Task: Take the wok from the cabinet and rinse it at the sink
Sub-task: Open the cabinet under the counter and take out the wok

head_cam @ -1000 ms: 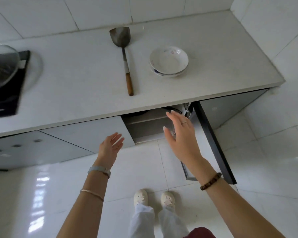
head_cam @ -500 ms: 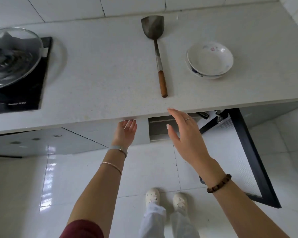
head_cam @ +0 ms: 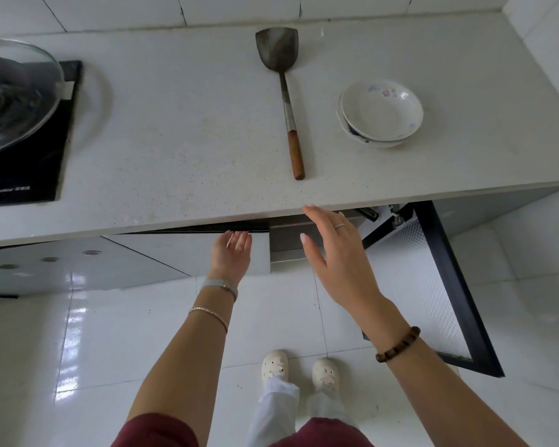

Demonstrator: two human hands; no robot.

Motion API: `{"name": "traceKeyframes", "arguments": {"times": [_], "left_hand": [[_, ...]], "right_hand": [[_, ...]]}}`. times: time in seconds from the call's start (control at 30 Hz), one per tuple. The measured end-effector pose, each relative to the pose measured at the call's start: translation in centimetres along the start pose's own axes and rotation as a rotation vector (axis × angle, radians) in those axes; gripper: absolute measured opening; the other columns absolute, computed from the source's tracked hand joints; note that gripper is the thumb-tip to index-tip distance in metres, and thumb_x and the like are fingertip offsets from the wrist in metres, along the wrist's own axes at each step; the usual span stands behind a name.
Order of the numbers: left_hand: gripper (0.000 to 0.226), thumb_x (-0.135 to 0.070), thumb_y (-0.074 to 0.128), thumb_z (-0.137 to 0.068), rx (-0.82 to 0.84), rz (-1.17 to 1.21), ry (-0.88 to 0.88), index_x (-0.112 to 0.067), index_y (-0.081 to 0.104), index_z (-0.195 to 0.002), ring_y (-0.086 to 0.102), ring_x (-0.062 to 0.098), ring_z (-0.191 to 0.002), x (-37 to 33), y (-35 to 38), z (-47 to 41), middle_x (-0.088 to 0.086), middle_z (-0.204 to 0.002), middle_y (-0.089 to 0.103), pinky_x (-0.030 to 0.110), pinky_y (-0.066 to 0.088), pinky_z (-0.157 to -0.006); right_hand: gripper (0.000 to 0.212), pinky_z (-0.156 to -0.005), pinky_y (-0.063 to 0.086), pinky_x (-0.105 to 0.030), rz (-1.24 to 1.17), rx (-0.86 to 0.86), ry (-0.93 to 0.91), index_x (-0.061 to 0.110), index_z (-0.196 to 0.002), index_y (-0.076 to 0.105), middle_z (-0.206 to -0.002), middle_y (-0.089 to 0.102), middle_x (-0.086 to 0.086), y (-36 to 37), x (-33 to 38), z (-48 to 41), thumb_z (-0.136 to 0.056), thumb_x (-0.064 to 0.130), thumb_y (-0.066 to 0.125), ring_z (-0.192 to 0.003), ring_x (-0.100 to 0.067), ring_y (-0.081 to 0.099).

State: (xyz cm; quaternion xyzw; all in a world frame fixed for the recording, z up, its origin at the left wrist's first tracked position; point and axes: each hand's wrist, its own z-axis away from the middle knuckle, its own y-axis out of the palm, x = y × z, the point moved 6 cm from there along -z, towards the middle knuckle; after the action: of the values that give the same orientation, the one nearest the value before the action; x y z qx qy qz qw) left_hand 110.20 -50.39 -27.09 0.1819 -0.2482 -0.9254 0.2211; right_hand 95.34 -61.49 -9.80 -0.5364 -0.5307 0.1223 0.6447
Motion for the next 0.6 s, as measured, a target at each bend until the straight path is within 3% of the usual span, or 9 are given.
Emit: {"name": "traceKeyframes", "arguments": {"times": [0.13,0.23,0.33,0.47,0.6], "left_hand": [[0.041,-0.024,0.043,-0.1,0.044,-0.011,-0.047,-0.007,0.045,-0.137,0.047,0.023,-0.129,0.8,-2.9,2.1,0.005,-0.133,0.051,0.031,0.04,-0.102],[0.043,-0.027,0.043,-0.099,0.059,-0.065,0.029,-0.008,0.042,-0.138,0.052,0.024,-0.124,0.7,-6.1,4.4,0.008,-0.128,0.051,0.031,0.051,-0.094],[0.029,-0.026,0.043,-0.098,0.028,-0.085,0.055,-0.008,0.055,-0.117,0.058,0.022,-0.112,0.4,-10.0,6.1,0.008,-0.118,0.057,0.033,0.05,-0.091],[0.024,-0.027,0.046,-0.096,-0.058,-0.144,0.104,-0.009,0.061,-0.098,0.061,0.021,-0.091,-1.3,-14.6,9.2,0.007,-0.093,0.062,0.034,0.044,-0.099],[0.015,-0.015,0.049,-0.093,-0.151,-0.218,0.195,-0.01,0.06,-0.085,0.054,0.02,-0.074,-4.0,-18.8,11.6,0.006,-0.082,0.055,0.028,0.044,-0.08]], "right_hand": [[0.044,-0.118,0.024,-0.035,-0.009,0.048,-0.029,0.016,-0.141,0.045,-0.14,0.051,0.002,-0.2,0.9,1.6,-0.099,0.031,0.043,-0.132,-0.013,0.041],[0.044,-0.118,0.023,-0.033,-0.028,0.092,-0.072,0.017,-0.142,0.044,-0.142,0.049,0.002,0.0,1.9,3.0,-0.099,0.031,0.043,-0.134,-0.012,0.04],[0.044,-0.118,0.024,-0.032,-0.025,0.142,-0.135,0.018,-0.142,0.043,-0.143,0.048,0.002,0.7,3.0,4.8,-0.099,0.031,0.044,-0.134,-0.011,0.04],[0.044,-0.118,0.025,-0.035,-0.041,0.21,-0.23,0.019,-0.142,0.043,-0.143,0.048,0.003,2.2,4.8,6.8,-0.099,0.029,0.045,-0.134,-0.011,0.041],[0.045,-0.119,0.023,-0.033,-0.045,0.291,-0.334,0.019,-0.143,0.042,-0.144,0.047,0.004,4.4,7.9,8.1,-0.099,0.027,0.046,-0.134,-0.012,0.041]]}}
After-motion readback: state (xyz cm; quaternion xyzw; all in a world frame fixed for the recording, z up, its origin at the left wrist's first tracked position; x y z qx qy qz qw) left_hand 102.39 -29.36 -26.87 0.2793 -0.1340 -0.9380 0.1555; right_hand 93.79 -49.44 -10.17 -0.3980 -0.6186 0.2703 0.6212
